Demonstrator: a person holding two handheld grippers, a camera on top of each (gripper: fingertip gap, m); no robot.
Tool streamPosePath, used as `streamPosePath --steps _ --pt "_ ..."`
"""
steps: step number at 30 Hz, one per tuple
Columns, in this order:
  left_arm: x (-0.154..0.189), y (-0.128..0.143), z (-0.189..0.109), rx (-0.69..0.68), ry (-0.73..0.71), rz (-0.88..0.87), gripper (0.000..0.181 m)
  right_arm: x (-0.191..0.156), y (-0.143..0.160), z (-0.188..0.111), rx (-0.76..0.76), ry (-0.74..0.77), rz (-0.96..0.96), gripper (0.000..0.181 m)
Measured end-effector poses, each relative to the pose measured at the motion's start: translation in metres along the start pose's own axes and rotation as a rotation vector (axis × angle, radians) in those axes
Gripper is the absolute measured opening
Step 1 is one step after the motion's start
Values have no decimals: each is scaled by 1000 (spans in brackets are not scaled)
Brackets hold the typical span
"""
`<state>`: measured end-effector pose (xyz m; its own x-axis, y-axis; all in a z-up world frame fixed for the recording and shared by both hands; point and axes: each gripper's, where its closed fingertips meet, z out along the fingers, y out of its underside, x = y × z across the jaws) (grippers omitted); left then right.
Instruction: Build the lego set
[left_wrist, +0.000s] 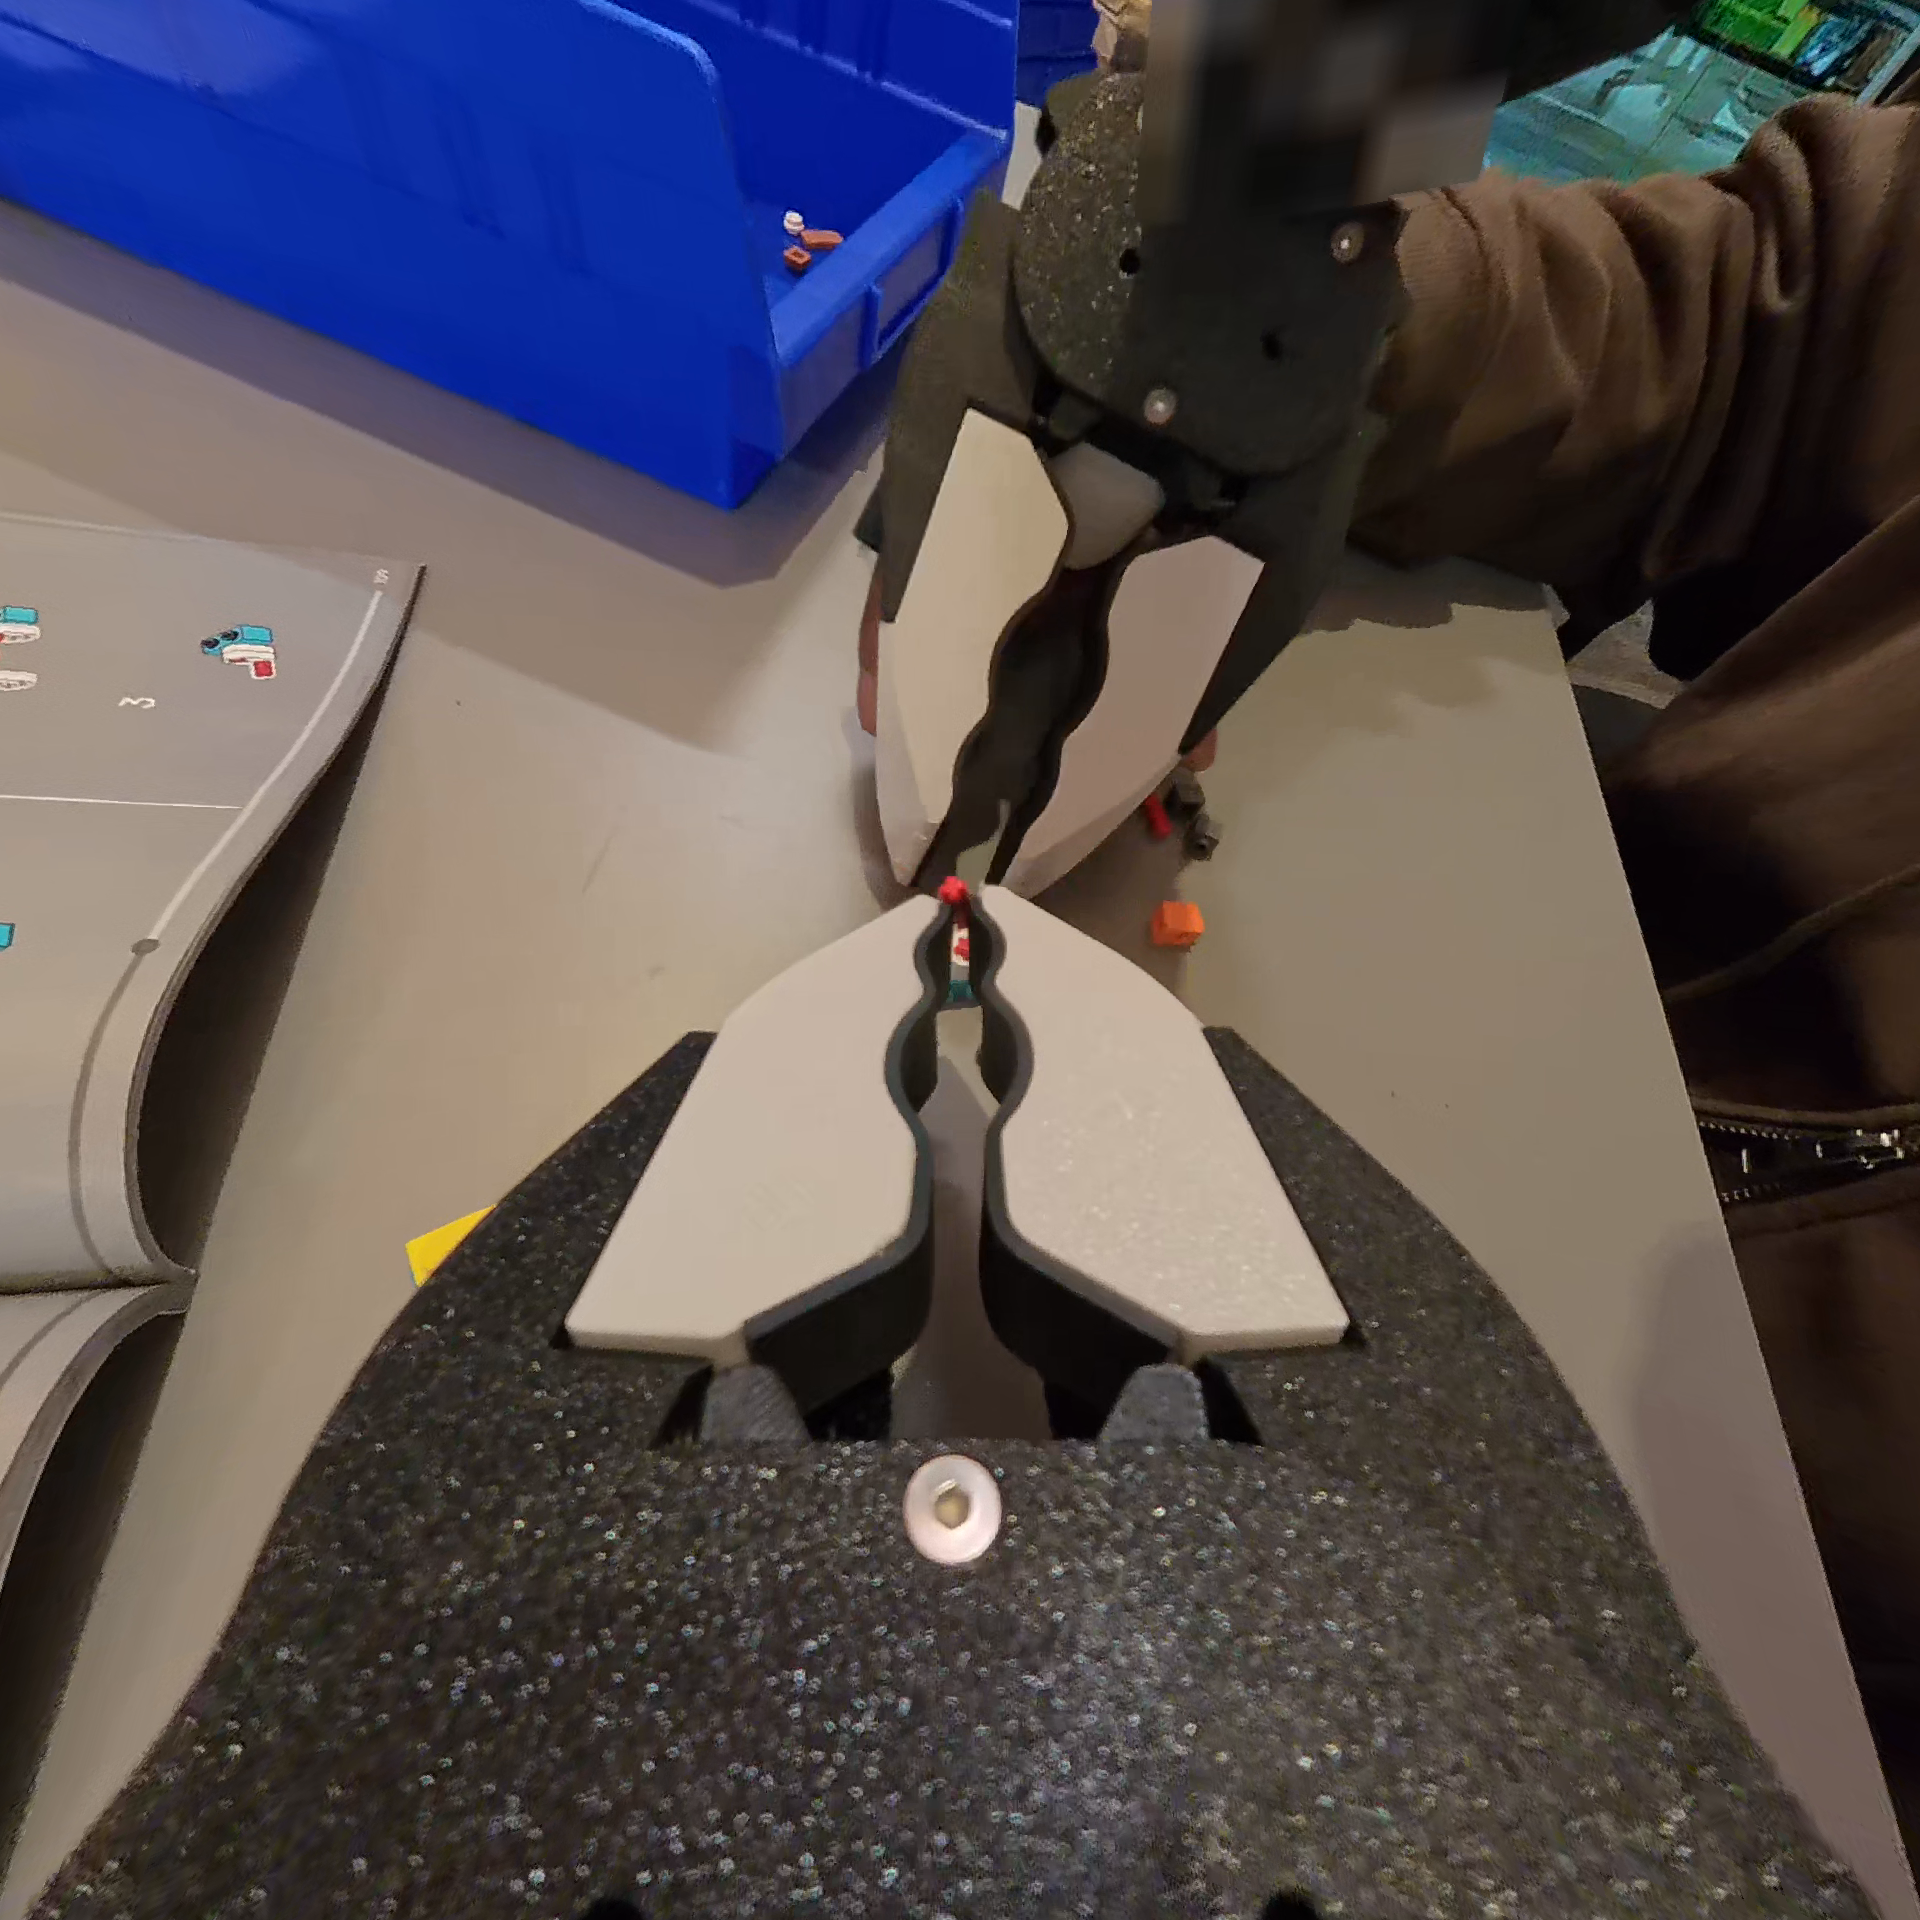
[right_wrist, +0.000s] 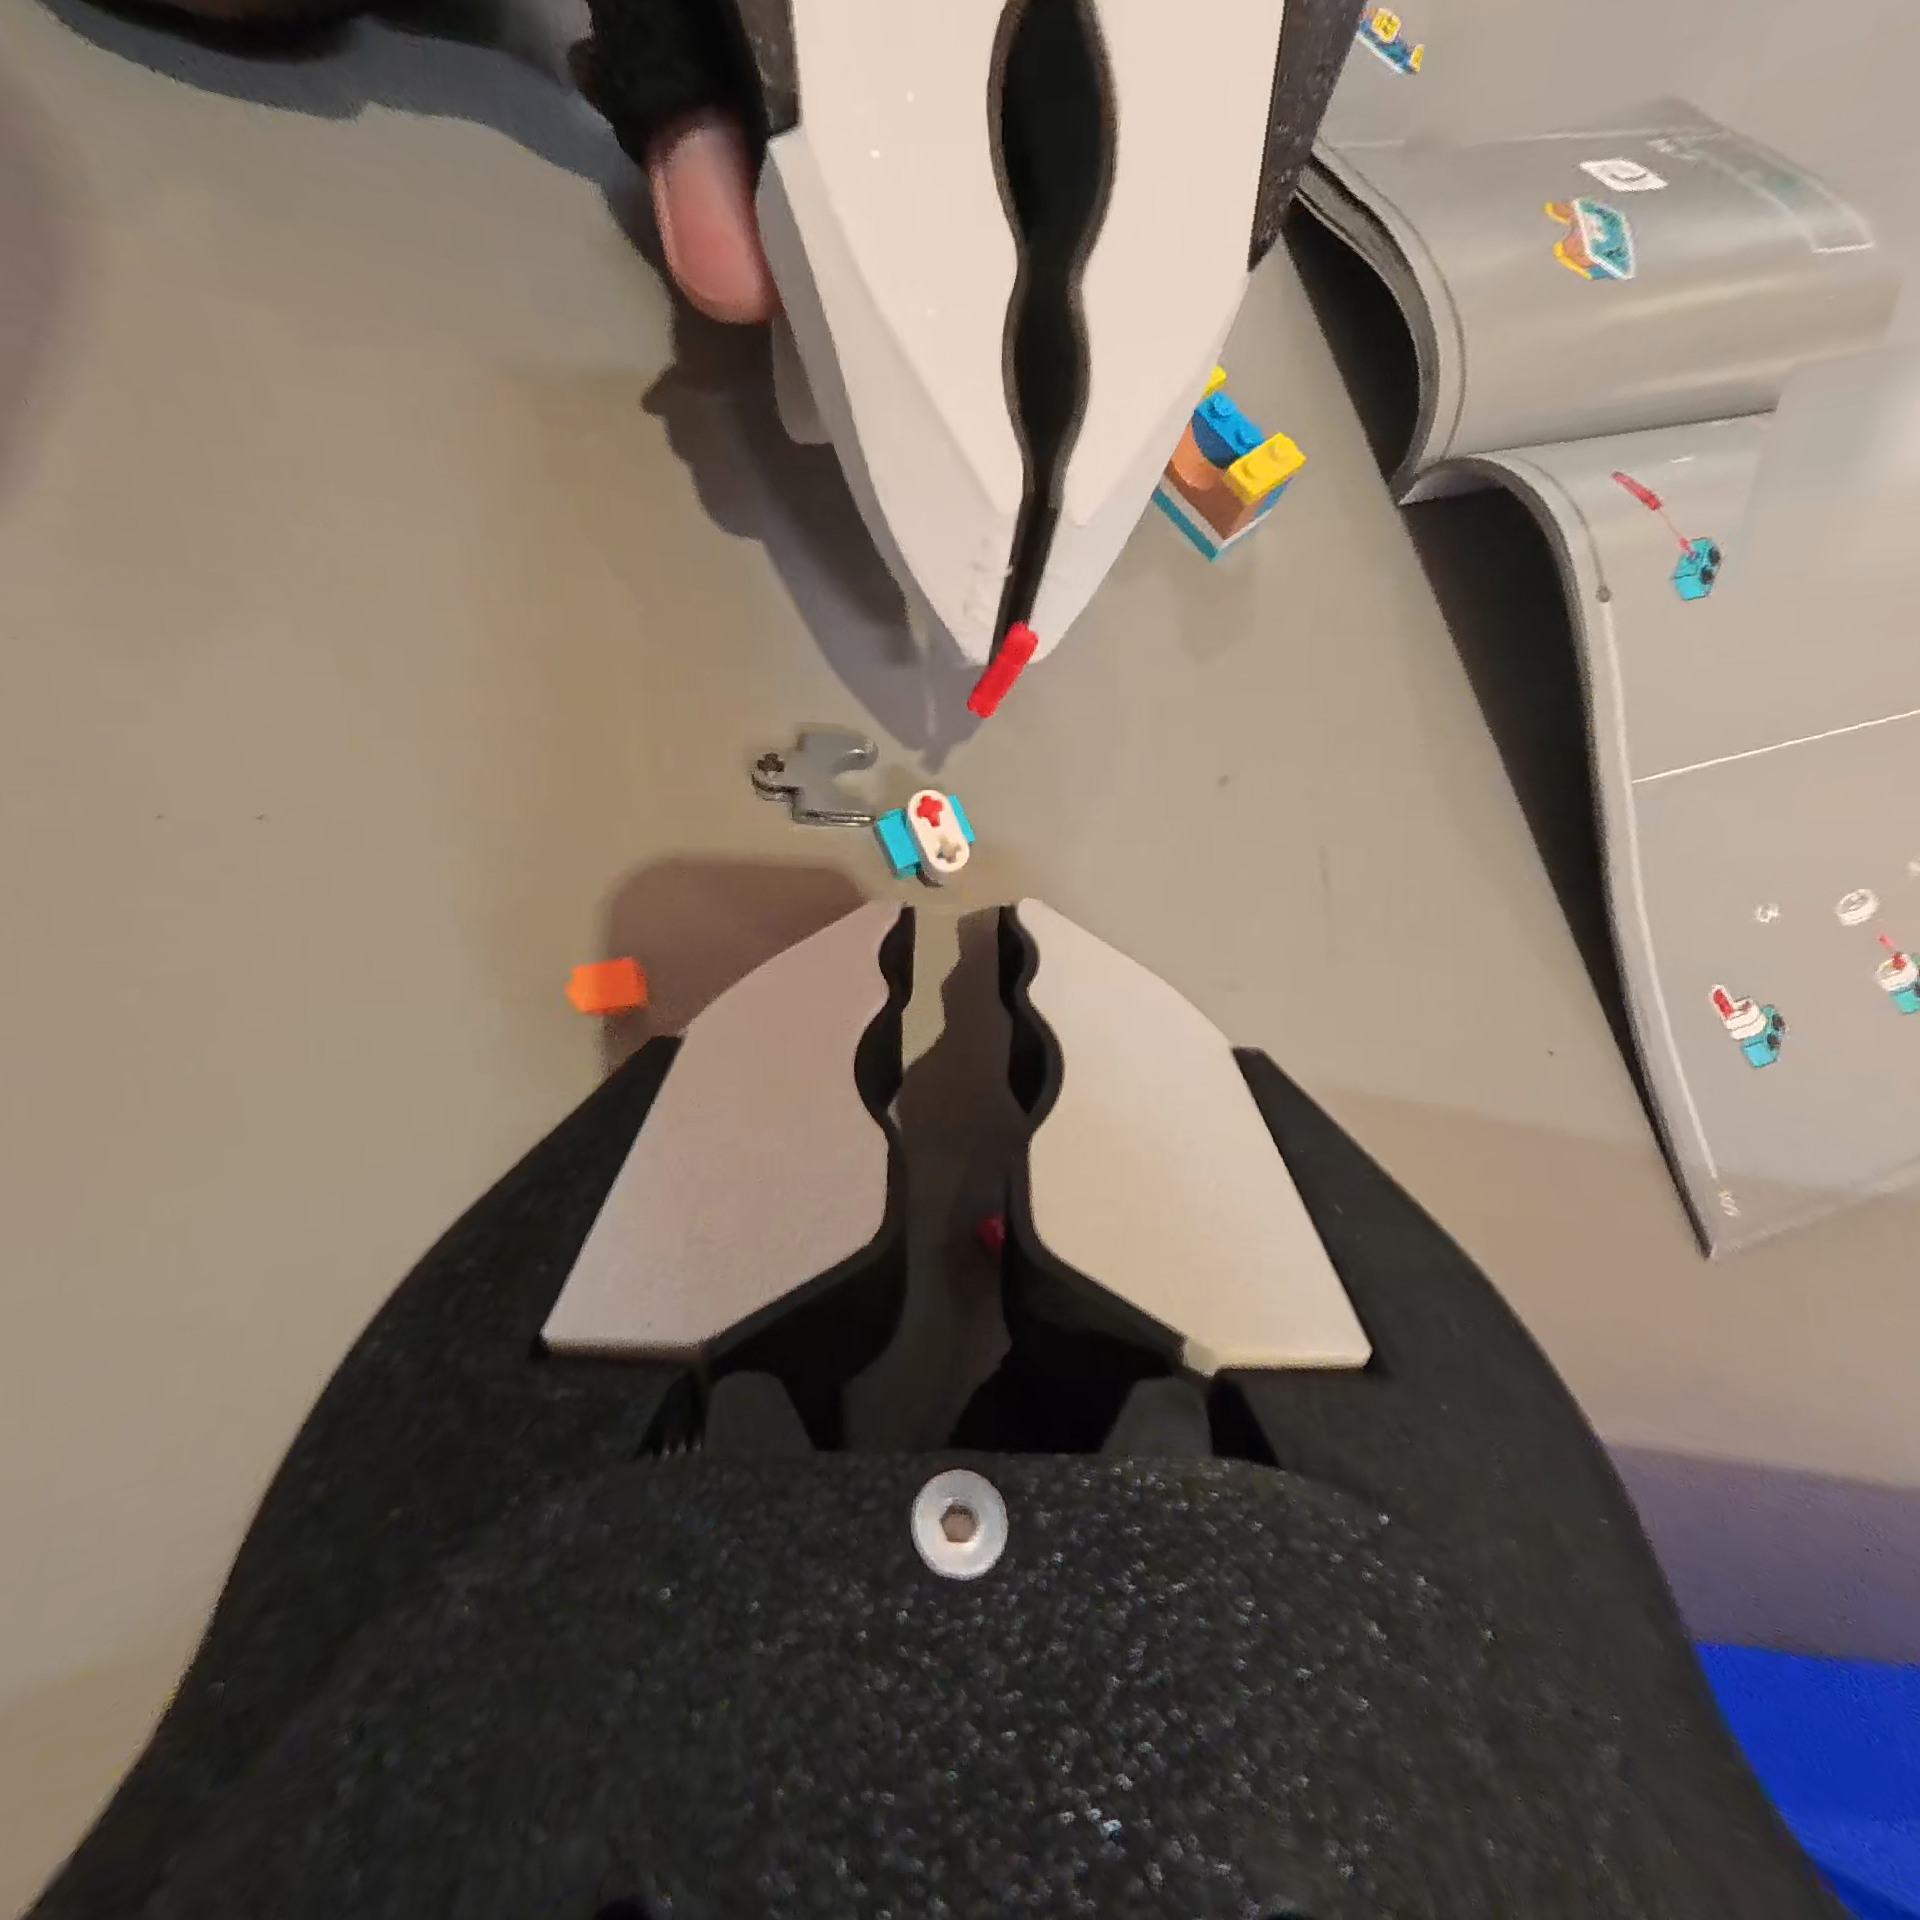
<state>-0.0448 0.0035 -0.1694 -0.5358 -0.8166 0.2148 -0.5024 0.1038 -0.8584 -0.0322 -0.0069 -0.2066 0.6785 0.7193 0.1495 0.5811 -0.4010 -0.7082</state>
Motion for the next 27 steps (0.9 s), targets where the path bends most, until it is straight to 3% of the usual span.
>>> streamPosePath --steps 16,27 --pt "7 4 3 -14 48 41 2 -3 -12 3 94 -166 -146 16" --pt "7 4 7 -11 41 93 2 -4 -13 5 90 -130 -162 8"
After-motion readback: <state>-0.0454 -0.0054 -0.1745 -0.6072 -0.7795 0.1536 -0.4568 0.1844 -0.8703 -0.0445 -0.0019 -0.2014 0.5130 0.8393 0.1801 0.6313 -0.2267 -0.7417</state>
